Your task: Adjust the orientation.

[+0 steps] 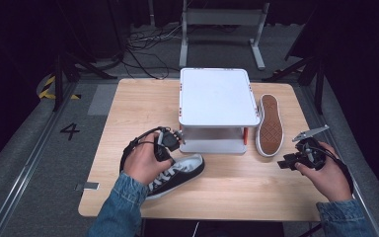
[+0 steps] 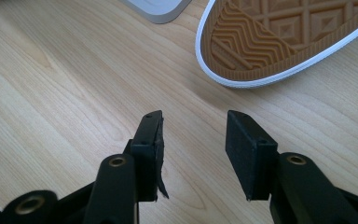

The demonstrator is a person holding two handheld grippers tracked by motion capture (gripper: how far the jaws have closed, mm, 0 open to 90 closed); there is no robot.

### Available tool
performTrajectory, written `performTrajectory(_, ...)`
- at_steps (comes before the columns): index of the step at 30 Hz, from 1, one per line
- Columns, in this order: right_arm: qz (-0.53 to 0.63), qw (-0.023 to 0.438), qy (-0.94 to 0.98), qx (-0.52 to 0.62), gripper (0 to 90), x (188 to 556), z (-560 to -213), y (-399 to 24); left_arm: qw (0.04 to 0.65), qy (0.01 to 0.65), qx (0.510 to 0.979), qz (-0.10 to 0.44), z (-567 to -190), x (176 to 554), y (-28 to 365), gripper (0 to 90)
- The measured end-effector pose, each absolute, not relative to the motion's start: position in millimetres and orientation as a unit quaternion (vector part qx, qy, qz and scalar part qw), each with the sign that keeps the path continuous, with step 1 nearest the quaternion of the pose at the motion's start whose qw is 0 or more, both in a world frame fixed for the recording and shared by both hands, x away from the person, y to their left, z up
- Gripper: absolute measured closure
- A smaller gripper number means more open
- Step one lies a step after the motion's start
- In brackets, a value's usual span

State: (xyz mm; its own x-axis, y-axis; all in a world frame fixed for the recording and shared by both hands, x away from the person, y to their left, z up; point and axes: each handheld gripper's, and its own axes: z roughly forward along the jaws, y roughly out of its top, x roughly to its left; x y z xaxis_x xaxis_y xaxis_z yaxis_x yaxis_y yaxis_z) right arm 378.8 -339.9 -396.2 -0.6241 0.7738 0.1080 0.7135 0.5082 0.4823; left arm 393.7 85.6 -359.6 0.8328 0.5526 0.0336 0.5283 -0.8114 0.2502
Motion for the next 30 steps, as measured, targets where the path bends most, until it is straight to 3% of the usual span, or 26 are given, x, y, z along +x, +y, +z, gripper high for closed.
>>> performTrajectory(7,0.246,0.057,0.87,0.425,58.3,380,-399,-337,0.134,0.257,0.956,0.053,-378,418,59,81.1)
performTrajectory(8,0.245,0.057,0.869,0.425,58.3,380,-399,-338,0.135,0.268,0.952,0.057,-380,418,60,77.0)
performTrajectory(9,0.247,0.057,0.868,0.427,58.3,379,-399,-340,0.155,0.296,0.94,0.064,-381,417,65,52.7)
performTrajectory(10,0.248,0.056,0.867,0.428,58.3,379,-398,-341,0.155,0.296,0.94,0.064,-381,417,65,42.5)
performTrajectory(13,0.25,0.058,0.867,0.427,58.2,379,-398,-343,0.185,0.339,0.918,0.089,-371,397,89,41.4)
performTrajectory(16,0.25,0.058,0.868,0.425,58.2,379,-398,-342,0.173,0.353,0.917,0.067,-367,378,109,35.1)
performTrajectory(21,0.247,0.057,0.87,0.422,58.1,380,-398,-335,0.127,0.371,0.92,0.016,-386,356,129,40.8)
performTrajectory(25,0.243,0.054,0.874,0.417,58.0,382,-400,-331,0.099,0.358,0.928,-0.038,-406,347,126,56.6)
performTrajectory(28,0.243,0.053,0.875,0.416,58.0,383,-400,-330,0.09,0.347,0.932,-0.053,-410,344,120,62.3)
performTrajectory(30,0.243,0.053,0.875,0.415,58.0,384,-400,-331,0.076,0.336,0.935,-0.078,-421,343,112,58.9)
